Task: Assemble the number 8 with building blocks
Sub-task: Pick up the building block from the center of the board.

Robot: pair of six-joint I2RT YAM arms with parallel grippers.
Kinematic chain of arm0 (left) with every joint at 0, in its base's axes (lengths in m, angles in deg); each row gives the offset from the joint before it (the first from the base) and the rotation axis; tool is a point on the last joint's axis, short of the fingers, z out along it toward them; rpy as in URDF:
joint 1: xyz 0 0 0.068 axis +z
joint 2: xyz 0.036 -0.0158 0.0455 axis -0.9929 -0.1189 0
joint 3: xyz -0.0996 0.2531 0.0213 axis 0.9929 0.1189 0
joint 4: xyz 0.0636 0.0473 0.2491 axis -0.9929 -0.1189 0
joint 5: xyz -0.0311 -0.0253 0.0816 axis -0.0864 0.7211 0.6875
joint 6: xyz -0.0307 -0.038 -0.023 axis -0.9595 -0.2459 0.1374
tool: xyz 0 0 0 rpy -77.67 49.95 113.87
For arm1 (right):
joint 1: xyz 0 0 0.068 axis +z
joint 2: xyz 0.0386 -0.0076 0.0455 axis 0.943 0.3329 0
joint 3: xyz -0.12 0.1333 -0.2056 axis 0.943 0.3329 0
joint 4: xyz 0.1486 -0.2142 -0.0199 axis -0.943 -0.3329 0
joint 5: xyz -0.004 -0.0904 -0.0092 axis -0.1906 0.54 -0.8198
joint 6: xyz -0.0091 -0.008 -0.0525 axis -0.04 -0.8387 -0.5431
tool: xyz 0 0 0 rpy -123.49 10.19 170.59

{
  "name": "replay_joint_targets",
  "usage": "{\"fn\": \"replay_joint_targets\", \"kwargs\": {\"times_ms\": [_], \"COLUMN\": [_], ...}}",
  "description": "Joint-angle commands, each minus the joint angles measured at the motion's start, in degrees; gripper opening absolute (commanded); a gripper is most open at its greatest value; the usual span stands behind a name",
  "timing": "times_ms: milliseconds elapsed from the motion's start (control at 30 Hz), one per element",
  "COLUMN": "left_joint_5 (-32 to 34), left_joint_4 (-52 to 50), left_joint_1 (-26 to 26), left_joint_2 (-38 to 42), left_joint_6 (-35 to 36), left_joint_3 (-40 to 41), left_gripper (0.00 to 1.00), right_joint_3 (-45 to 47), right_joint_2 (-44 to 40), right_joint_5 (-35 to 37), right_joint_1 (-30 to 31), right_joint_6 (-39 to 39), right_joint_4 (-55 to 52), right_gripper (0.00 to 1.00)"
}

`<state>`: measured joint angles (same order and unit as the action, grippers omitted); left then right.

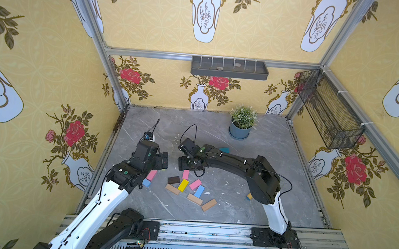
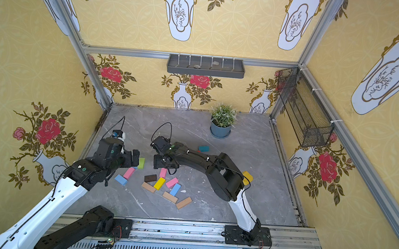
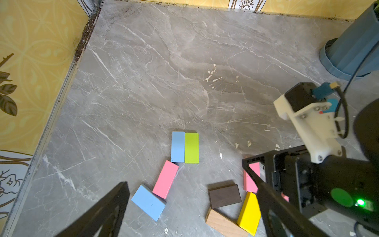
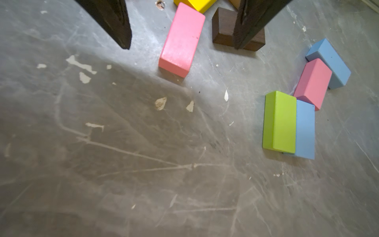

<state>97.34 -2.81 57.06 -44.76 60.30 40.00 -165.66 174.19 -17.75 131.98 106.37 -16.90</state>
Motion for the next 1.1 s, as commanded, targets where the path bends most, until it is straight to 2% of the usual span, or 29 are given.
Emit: {"fn": "replay_joint_targets", "kwargs": {"times_ms": [0, 400, 867, 1067], "left_joint_5": [0.9, 0.8, 0.5, 0.3], "left_joint_4": [0.0, 0.0, 0.2, 0.2], "left_joint_1": [0.1, 0.3, 0.4, 0.5], "left_joint_2": [0.1, -0.3, -0.4, -0.6], "left_joint_6": [-0.5, -0.5, -0.5, -0.5], "left_joint_3": [0.3, 0.3, 0.3, 0.3], "left_gripper": [1.00, 1.00, 1.00, 1.00], "right_joint_3": [-0.9, -7.0, -7.6, -7.8], "right_joint_2": [0.8, 6.4, 7.4, 7.6], "right_joint_5": [1.7, 2.7, 3.8, 3.8], "right_joint_1": [0.6, 2.0, 2.0, 2.0], "right_joint_6": [1.6, 3.2, 2.9, 2.3], "right_joint_4": [-2.5, -7.5, -8.7, -8.8], "right_gripper": [0.80, 0.68, 0.43, 0.40]}}
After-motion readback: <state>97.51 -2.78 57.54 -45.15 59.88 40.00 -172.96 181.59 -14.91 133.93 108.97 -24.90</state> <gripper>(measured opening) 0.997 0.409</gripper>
